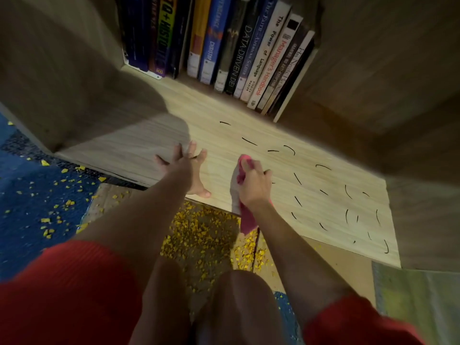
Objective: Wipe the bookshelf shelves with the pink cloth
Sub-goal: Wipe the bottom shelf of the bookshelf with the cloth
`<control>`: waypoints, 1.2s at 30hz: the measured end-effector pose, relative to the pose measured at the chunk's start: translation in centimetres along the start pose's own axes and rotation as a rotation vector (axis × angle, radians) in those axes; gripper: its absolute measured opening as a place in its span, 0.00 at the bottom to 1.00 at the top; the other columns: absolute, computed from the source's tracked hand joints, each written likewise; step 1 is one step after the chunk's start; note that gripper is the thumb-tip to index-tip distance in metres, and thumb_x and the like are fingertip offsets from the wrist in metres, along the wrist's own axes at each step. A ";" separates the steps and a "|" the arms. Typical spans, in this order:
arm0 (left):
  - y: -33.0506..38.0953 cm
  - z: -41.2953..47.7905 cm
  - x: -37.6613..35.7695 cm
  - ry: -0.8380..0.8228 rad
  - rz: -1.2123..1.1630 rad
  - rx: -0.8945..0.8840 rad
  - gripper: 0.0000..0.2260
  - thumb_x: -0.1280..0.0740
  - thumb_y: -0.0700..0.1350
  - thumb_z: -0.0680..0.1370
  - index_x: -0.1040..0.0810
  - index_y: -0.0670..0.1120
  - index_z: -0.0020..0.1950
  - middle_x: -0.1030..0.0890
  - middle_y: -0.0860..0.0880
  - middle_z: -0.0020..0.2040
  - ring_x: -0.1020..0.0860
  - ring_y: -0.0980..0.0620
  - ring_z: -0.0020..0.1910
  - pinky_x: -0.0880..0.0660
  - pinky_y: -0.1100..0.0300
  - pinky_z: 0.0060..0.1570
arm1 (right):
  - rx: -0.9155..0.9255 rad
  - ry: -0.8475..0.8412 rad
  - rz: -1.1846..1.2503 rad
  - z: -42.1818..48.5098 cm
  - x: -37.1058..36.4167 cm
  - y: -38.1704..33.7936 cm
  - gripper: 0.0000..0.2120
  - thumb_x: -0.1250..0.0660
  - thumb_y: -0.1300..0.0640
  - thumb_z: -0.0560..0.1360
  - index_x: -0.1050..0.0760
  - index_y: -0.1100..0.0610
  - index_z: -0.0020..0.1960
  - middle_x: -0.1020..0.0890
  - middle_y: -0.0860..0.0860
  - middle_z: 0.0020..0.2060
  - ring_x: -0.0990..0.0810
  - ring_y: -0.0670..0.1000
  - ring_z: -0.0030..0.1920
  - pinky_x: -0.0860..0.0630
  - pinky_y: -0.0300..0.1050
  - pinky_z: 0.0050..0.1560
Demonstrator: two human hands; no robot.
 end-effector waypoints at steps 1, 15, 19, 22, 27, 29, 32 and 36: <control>0.0 0.0 0.0 0.002 -0.003 -0.001 0.50 0.28 0.60 0.69 0.62 0.56 0.76 0.67 0.53 0.76 0.66 0.45 0.75 0.54 0.29 0.67 | -0.026 0.004 -0.008 1.1 0.2 -0.8 0.22 0.41 0.62 0.76 0.36 0.53 0.69 0.34 0.52 0.67 0.33 0.61 0.60 0.36 0.47 0.57; -0.1 0.0 0.1 0.006 -0.011 0.010 0.50 0.28 0.60 0.69 0.61 0.57 0.76 0.66 0.55 0.76 0.66 0.46 0.75 0.53 0.29 0.67 | 0.129 0.013 -0.059 -0.2 -1.0 -2.5 0.24 0.52 0.55 0.75 0.36 0.55 0.70 0.31 0.55 0.66 0.30 0.60 0.57 0.40 0.48 0.59; -0.2 0.2 0.0 0.018 0.003 0.004 0.50 0.29 0.62 0.68 0.61 0.58 0.76 0.66 0.55 0.76 0.65 0.46 0.75 0.52 0.30 0.67 | 0.238 0.093 0.008 -2.9 -0.3 -0.1 0.26 0.52 0.55 0.74 0.34 0.53 0.71 0.30 0.55 0.66 0.29 0.62 0.52 0.33 0.50 0.54; -0.2 0.2 -0.1 0.021 0.005 0.005 0.50 0.29 0.62 0.68 0.62 0.58 0.76 0.66 0.55 0.76 0.65 0.46 0.75 0.53 0.30 0.67 | 0.032 0.024 -0.058 0.9 -0.2 0.7 0.22 0.46 0.59 0.78 0.36 0.52 0.71 0.33 0.52 0.67 0.32 0.61 0.58 0.36 0.48 0.57; 0.0 0.0 0.1 0.021 -0.011 0.007 0.49 0.28 0.61 0.68 0.61 0.57 0.76 0.65 0.56 0.76 0.65 0.47 0.75 0.52 0.30 0.68 | 0.150 -0.006 -0.047 -1.1 -0.9 -2.5 0.24 0.45 0.58 0.77 0.40 0.53 0.73 0.36 0.53 0.69 0.33 0.61 0.58 0.35 0.50 0.58; -0.1 0.0 0.0 0.023 -0.020 0.002 0.50 0.28 0.60 0.68 0.60 0.57 0.76 0.65 0.56 0.76 0.64 0.47 0.75 0.52 0.30 0.67 | 0.251 0.026 -0.011 -3.9 -0.9 -1.4 0.26 0.45 0.58 0.76 0.39 0.51 0.74 0.36 0.52 0.71 0.32 0.61 0.55 0.33 0.50 0.56; -0.2 0.2 -0.2 0.037 -0.025 -0.006 0.50 0.28 0.60 0.68 0.61 0.57 0.76 0.65 0.55 0.76 0.65 0.47 0.75 0.53 0.30 0.67 | 0.154 0.098 0.008 -2.4 -0.2 0.9 0.24 0.45 0.58 0.75 0.35 0.51 0.71 0.32 0.52 0.68 0.31 0.63 0.54 0.33 0.50 0.56; -0.2 0.2 -0.3 0.041 -0.023 -0.004 0.49 0.28 0.61 0.68 0.60 0.57 0.76 0.65 0.56 0.76 0.65 0.47 0.75 0.52 0.30 0.67 | 0.030 0.035 -0.080 2.0 -0.1 -1.2 0.23 0.42 0.59 0.76 0.37 0.53 0.71 0.33 0.53 0.66 0.31 0.60 0.57 0.39 0.46 0.60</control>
Point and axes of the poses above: each hand's wrist, its own z-axis towards the middle knuckle, its own x-axis out of the back of the hand, y = z × x, the point moved 2 cm from there along z, towards the middle knuckle
